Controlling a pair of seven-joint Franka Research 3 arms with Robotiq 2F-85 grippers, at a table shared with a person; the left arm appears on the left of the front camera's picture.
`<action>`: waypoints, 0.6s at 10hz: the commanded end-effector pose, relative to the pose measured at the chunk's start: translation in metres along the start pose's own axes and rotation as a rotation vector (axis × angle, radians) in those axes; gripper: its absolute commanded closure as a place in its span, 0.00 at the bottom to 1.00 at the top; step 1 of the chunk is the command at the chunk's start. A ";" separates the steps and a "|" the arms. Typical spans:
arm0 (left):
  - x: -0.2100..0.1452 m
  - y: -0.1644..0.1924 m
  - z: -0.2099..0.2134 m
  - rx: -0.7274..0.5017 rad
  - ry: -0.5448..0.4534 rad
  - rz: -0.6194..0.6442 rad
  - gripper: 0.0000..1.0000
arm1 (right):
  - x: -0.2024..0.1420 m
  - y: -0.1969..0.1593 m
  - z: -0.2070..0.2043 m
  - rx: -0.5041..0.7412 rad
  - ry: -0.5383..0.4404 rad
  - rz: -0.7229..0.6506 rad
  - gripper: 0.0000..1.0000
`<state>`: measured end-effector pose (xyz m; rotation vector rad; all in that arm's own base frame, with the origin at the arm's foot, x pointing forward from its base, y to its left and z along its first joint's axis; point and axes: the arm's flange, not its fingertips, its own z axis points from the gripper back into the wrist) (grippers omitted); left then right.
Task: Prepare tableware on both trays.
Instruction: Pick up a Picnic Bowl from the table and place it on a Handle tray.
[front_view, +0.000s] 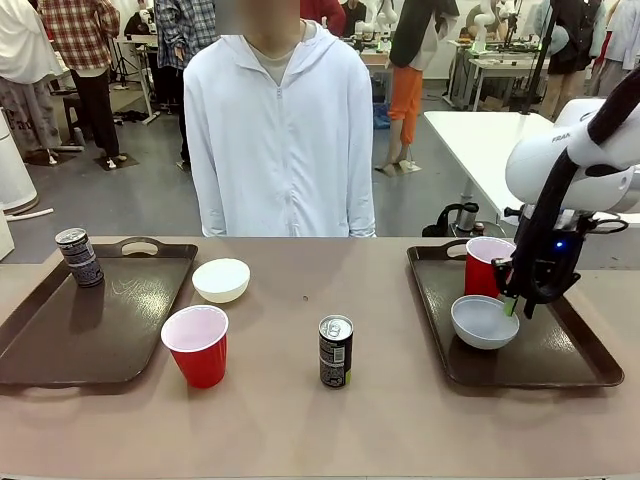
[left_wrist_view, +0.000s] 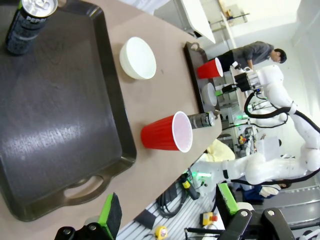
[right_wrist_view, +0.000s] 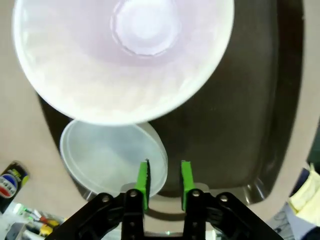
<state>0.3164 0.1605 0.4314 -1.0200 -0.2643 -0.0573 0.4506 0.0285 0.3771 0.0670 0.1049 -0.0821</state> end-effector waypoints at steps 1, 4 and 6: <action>0.000 -0.001 0.002 -0.017 -0.012 -0.010 0.00 | -0.017 0.004 0.021 0.001 0.015 0.000 0.00; 0.000 -0.001 0.002 -0.017 -0.012 -0.010 0.00 | -0.058 0.008 0.072 0.052 0.035 0.052 0.33; 0.000 -0.001 0.002 -0.017 -0.012 -0.010 0.00 | -0.088 0.007 0.100 0.064 0.030 0.063 0.14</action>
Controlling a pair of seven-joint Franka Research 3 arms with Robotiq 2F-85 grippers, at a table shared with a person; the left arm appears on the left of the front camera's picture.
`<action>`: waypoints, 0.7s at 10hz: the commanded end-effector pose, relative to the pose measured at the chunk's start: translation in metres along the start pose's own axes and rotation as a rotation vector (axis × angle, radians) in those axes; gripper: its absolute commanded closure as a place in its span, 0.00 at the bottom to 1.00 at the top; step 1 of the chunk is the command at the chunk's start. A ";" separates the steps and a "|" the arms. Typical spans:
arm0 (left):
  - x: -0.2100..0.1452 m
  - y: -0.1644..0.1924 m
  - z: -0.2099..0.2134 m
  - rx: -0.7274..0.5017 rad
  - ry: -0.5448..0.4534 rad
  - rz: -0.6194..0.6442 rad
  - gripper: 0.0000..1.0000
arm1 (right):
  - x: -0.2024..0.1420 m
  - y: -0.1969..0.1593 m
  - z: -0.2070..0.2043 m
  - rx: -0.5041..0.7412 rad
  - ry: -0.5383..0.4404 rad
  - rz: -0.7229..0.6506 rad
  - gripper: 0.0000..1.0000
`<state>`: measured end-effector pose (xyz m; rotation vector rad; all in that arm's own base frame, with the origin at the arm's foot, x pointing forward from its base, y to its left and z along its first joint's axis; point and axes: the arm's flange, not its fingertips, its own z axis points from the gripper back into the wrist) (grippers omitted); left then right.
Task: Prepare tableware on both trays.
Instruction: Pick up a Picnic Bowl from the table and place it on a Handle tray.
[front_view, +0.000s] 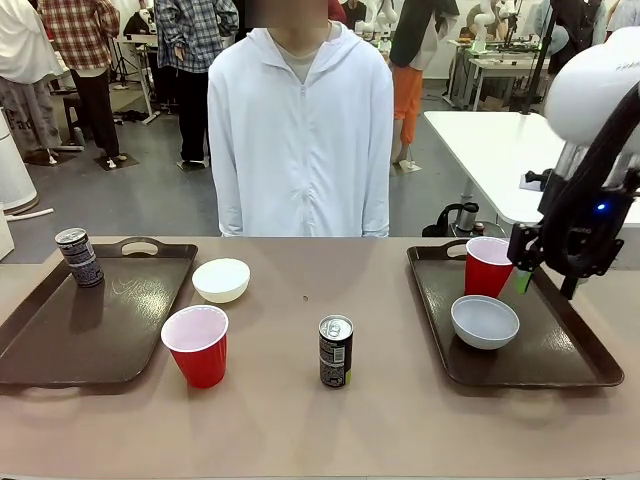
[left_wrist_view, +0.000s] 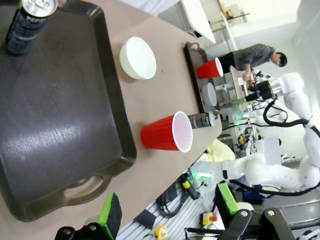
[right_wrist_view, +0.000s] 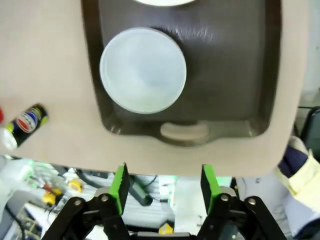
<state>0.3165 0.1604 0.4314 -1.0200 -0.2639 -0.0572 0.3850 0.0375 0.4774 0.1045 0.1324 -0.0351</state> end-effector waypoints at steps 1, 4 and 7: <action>0.000 -0.001 0.002 -0.017 -0.012 -0.010 0.00 | -0.019 -0.003 0.016 0.027 -0.014 0.025 0.04; 0.000 -0.001 0.002 -0.017 -0.012 -0.010 0.00 | 0.000 0.000 0.000 0.000 0.000 0.000 0.04; 0.000 -0.001 0.002 -0.017 -0.012 -0.010 0.00 | 0.000 0.000 0.000 0.000 0.000 0.000 0.04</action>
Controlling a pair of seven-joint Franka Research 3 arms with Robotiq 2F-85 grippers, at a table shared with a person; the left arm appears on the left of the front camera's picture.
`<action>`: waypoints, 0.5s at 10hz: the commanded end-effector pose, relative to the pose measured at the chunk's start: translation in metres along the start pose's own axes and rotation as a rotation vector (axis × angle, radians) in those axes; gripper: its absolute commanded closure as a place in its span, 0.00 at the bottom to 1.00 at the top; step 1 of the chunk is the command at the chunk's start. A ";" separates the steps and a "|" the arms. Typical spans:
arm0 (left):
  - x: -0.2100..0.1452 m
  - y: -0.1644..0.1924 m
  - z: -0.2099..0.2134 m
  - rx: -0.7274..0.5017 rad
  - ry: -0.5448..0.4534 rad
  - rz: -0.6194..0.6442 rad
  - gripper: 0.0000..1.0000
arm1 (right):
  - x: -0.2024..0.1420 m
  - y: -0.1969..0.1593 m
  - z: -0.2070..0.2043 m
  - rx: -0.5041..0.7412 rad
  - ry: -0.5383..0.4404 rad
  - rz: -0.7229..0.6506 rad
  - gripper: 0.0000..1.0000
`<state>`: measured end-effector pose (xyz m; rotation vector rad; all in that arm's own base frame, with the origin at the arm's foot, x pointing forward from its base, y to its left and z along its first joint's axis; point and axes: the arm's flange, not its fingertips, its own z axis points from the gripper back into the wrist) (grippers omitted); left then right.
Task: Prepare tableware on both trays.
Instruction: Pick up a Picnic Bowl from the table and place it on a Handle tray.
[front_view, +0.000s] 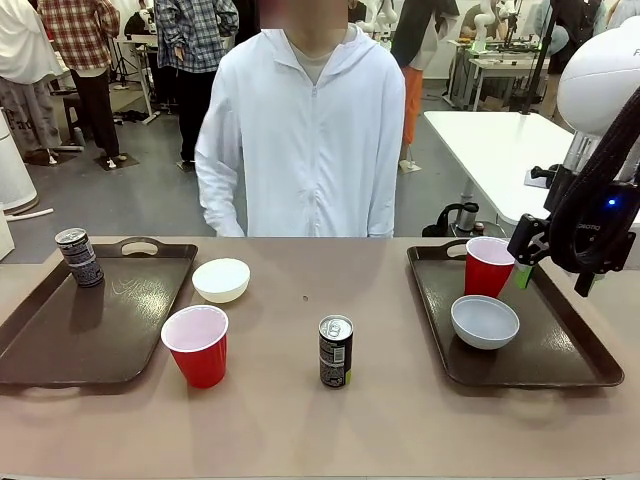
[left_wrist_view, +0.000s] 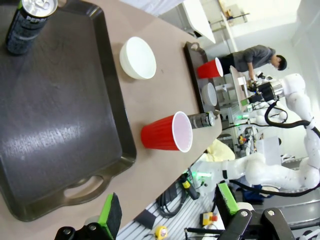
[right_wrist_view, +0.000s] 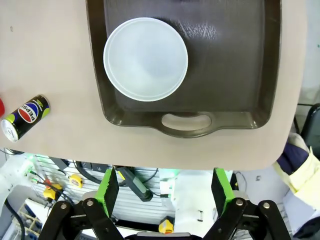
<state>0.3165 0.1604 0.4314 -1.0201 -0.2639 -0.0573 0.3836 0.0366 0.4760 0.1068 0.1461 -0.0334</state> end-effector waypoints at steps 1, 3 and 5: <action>0.000 -0.001 0.002 -0.017 -0.012 -0.010 0.00 | 0.001 0.001 0.001 -0.002 -0.014 -0.001 0.04; 0.000 -0.001 0.002 -0.017 -0.012 -0.010 0.00 | 0.001 0.001 0.001 -0.002 -0.014 -0.001 0.04; 0.000 -0.001 0.002 -0.017 -0.012 -0.010 0.00 | 0.000 0.000 0.001 0.000 -0.002 0.000 0.04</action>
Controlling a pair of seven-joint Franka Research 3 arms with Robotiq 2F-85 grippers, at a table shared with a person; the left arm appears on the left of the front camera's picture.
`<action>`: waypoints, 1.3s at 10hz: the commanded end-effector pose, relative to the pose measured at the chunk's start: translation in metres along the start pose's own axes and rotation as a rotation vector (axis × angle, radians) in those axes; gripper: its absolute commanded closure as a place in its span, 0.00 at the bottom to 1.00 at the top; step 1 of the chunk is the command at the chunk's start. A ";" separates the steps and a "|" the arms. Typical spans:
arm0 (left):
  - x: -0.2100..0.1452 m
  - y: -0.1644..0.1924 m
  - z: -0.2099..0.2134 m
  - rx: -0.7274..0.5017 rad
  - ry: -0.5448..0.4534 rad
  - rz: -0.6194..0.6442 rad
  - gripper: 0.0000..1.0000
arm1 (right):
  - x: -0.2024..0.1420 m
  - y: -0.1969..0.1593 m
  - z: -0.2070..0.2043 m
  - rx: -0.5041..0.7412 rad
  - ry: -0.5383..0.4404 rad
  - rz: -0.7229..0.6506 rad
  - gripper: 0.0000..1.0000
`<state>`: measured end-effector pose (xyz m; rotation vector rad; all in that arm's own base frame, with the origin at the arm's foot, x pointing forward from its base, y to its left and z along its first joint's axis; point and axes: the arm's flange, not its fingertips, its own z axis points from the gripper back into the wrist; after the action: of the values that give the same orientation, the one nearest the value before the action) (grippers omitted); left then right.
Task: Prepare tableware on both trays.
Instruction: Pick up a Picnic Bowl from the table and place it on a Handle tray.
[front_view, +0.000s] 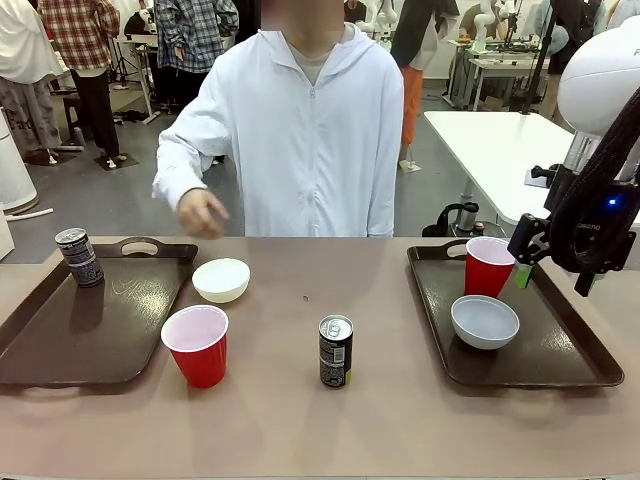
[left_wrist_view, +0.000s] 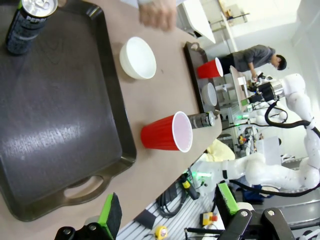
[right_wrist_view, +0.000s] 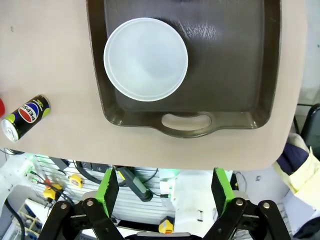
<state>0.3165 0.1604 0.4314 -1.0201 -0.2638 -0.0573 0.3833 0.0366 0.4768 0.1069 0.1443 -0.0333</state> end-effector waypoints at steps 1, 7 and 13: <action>0.000 -0.001 0.002 -0.017 -0.012 -0.010 0.00 | -0.017 -0.023 0.014 0.123 0.041 0.052 0.04; 0.000 -0.079 -0.012 0.172 0.024 -0.026 0.00 | -0.053 -0.226 0.054 0.671 0.001 0.196 0.04; 0.012 -0.210 -0.055 0.698 0.244 -0.058 0.00 | -0.032 -0.332 0.010 0.978 -0.065 0.143 0.04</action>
<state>0.2951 0.0132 0.5781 -0.3732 -0.1340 -0.1125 0.3319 -0.2812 0.4560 1.0410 0.0504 0.0107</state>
